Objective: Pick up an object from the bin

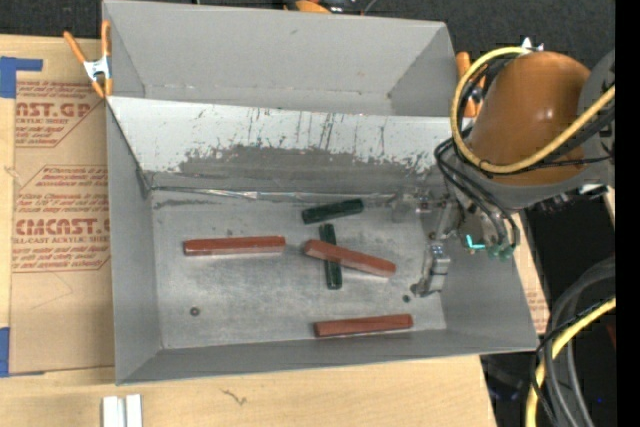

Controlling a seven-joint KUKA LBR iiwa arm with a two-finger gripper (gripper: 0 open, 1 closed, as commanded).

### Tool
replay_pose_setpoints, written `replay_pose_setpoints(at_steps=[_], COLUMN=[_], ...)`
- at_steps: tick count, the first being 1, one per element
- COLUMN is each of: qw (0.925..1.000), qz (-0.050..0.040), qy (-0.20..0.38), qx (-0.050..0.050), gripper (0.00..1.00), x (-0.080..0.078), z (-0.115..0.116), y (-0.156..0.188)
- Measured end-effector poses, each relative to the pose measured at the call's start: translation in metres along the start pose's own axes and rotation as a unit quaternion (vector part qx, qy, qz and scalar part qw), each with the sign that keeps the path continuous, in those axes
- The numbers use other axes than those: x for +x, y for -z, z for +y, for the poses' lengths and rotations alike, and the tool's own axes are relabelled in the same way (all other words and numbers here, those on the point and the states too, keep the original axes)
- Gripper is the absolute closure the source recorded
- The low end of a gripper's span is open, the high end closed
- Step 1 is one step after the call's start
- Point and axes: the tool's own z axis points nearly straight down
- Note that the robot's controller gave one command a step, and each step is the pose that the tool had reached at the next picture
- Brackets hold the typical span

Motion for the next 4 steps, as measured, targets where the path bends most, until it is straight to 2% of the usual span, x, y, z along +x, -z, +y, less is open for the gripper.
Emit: replay_pose_setpoints(at_steps=[1, 2, 3, 4], qw=[0.9999, 0.9999, 0.9860, 0.9852], qz=[-0.0059, -0.0031, -0.0061, -0.0088], qy=[0.010, 0.010, 0.166, 0.171], qx=[0.000, 0.000, 0.001, 0.002], gripper=[0.00, 1.00, 1.00, 1.00], x=[-0.031, -0.031, -0.048, -0.045], z=[0.057, 0.055, 0.077, 0.062], y=[-0.138, -0.134, -0.127, 0.022])
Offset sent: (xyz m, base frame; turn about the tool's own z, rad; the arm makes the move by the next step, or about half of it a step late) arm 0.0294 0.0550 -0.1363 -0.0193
